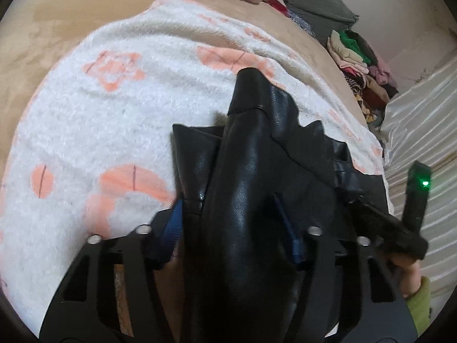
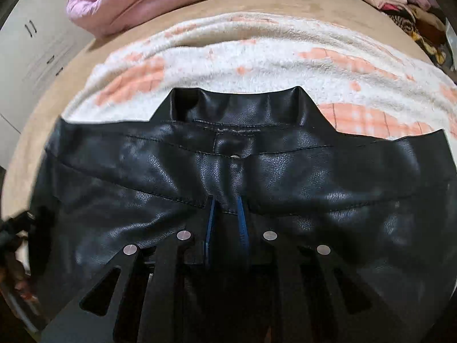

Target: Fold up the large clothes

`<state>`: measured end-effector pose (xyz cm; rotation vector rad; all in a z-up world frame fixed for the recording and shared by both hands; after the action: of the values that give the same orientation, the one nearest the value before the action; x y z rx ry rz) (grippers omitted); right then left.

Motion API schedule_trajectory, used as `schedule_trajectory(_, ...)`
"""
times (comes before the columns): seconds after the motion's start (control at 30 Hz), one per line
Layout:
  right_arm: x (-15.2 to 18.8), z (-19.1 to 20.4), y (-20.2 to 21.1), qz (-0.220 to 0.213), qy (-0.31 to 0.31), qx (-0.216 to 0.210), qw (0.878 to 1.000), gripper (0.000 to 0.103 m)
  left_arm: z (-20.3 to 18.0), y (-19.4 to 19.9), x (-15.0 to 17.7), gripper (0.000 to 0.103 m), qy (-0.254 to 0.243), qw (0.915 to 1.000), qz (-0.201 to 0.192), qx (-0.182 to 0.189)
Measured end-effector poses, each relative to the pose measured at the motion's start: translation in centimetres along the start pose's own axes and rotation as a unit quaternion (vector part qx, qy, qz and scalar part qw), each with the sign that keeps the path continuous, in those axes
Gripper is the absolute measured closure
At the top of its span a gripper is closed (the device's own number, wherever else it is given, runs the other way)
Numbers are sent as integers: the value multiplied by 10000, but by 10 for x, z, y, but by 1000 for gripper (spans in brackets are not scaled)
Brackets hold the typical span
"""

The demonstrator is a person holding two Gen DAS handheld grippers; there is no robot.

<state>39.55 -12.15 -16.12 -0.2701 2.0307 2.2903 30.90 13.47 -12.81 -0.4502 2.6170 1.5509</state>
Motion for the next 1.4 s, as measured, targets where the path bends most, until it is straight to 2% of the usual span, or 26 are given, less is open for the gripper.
schedule_trajectory(0.07, 1, 2, 14, -171, 119, 67, 9998, 89, -7, 5, -1, 65, -81, 10000, -30, -23)
schedule_trajectory(0.13, 15, 3, 40, -406, 176, -59, 9990, 85, -13, 13, -1, 71, -179, 9998, -72, 25)
schedule_trajectory(0.27, 71, 16, 85, -668, 495, -327, 9960, 85, -24, 29, 0, 77, -375, 9991, -148, 156)
schedule_trajectory(0.33, 97, 24, 84, -559, 593, -370, 9960, 85, -29, 33, -1, 79, -469, 9987, -165, 144)
schedule_trajectory(0.37, 110, 25, 72, -341, 571, -359, 9971, 85, -32, 36, 1, 80, -521, 9984, -168, 133)
schedule_trajectory(0.43, 119, 23, 46, -84, 482, -315, 9983, 87, -37, 38, 0, 81, -562, 9982, -140, 142)
schedule_trajectory(0.5, 120, 21, 38, -161, 444, -345, 9983, 86, -43, 39, -1, 81, -603, 9980, -86, 155)
schedule_trajectory(0.57, 121, 31, 59, -517, 601, -398, 9961, 79, -48, 40, -3, 82, -681, 9976, -85, 37)
schedule_trajectory(0.6, 125, 42, 74, -771, 801, -555, 9922, 62, -50, 41, -5, 82, -708, 9975, -69, 12)
schedule_trajectory(0.63, 129, 56, 87, -1032, 1051, -636, 9870, 36, -52, 42, -6, 82, -735, 9973, -58, 4)
schedule_trajectory(0.67, 135, 74, 101, -1327, 1413, -575, 9794, 26, -54, 42, -7, 82, -789, 9969, -37, -28)
schedule_trajectory(0.73, 150, 108, 109, -1597, 1980, -373, 9664, 21, -58, 42, -8, 82, -908, 9958, 23, -131)
schedule_trajectory(0.83, 167, 153, 99, -1921, 2660, 24, 9446, 11, -63, 42, -11, 82, -1051, 9942, 107, -209)
schedule_trajectory(0.93, 169, 186, 71, -1952, 3085, 586, 9291, 10, -64, 43, -12, 82, -1152, 9928, 147, -276)
schedule_trajectory(1.0, 161, 196, 52, -1870, 3175, 977, 9245, 10, -65, 42, -12, 82, -1190, 9922, 151, -324)
schedule_trajectory(1.07, 151, 201, 43, -2004, 3102, 1212, 9214, 12, -64, 41, -13, 82, -1186, 9923, 168, -319)
schedule_trajectory(1.17, 146, 200, 48, -2202, 2947, 1193, 9222, 31, -63, 40, -14, 82, -1173, 9925, 158, -299)
schedule_trajectory(1.23, 153, 199, 59, -2360, 3008, 1157, 9167, 51, -66, 42, -13, 82, -1196, 9923, 148, -282)
schedule_trajectory(1.27, 160, 200, 67, -2532, 3077, 1267, 9084, 55, -69, 44, -13, 82, -1228, 9919, 133, -287)
schedule_trajectory(1.3, 166, 198, 75, -2672, 3099, 1334, 9027, 62, -74, 46, -13, 82, -1287, 9912, 99, -287)
schedule_trajectory(1.33, 166, 197, 81, -2773, 3071, 1343, 9004, 68, -79, 50, -13, 82, -1335, 9907, 69, -272)
schedule_trajectory(1.4, 165, 186, 99, -2902, 2861, 1223, 9050, 74, -91, 56, -13, 82, -1421, 9896, 10, -233)
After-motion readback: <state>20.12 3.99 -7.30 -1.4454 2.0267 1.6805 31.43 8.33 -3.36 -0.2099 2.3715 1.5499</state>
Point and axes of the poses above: each gripper's, at about its wrist camera, not at the fingertips, and y roughly against the way its jaws point, z to its left, x to its underside, the point moved 7 cm from there along -y, roughly the way its jaws point, and after that the axes turned 15 degrees about z, right-handed, at the moved point
